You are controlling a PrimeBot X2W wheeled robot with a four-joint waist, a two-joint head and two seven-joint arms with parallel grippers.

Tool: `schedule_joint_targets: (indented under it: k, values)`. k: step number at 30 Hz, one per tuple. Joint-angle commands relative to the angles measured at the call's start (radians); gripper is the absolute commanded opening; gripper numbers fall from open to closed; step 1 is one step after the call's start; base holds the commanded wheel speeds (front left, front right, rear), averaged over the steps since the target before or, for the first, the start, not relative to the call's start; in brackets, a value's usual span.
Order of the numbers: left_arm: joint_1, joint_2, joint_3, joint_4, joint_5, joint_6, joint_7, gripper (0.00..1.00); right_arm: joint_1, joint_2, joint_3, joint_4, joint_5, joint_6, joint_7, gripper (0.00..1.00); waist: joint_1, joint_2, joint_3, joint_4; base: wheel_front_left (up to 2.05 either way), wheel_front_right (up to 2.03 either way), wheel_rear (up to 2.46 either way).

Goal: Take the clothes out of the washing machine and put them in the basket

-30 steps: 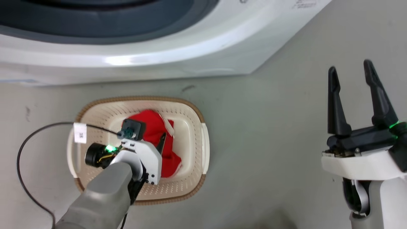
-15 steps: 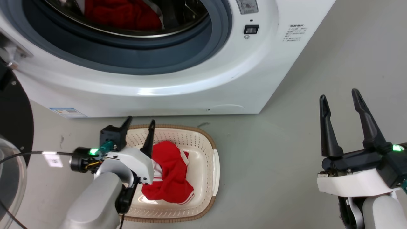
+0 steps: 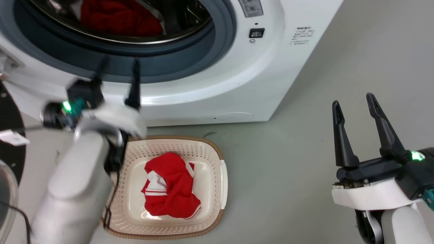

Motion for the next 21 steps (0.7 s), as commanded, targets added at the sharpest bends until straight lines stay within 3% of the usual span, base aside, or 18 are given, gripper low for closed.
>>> schedule_joint_targets:
  k: [1,12,21]
  values:
    - [-0.063,-0.002,0.016,0.024,0.011,-0.008,-0.003,1.0,-0.023,0.001,0.005,-0.007,0.004,-0.001,-0.002,1.0,0.0001,0.0,0.03,-0.023,0.0,0.0,0.0]
    - [-0.476,0.03,0.009,0.259,0.051,-0.068,0.085,1.0,-0.099,0.001,0.018,-0.025,0.041,-0.001,-0.002,1.0,0.0001,0.0,0.199,-0.12,0.0,0.0,0.0]
    - [-0.788,0.107,-0.041,0.463,0.107,-0.122,0.297,1.0,-0.153,0.001,0.042,-0.05,0.089,-0.001,-0.002,1.0,0.0001,0.0,0.33,-0.188,0.0,0.0,0.0]
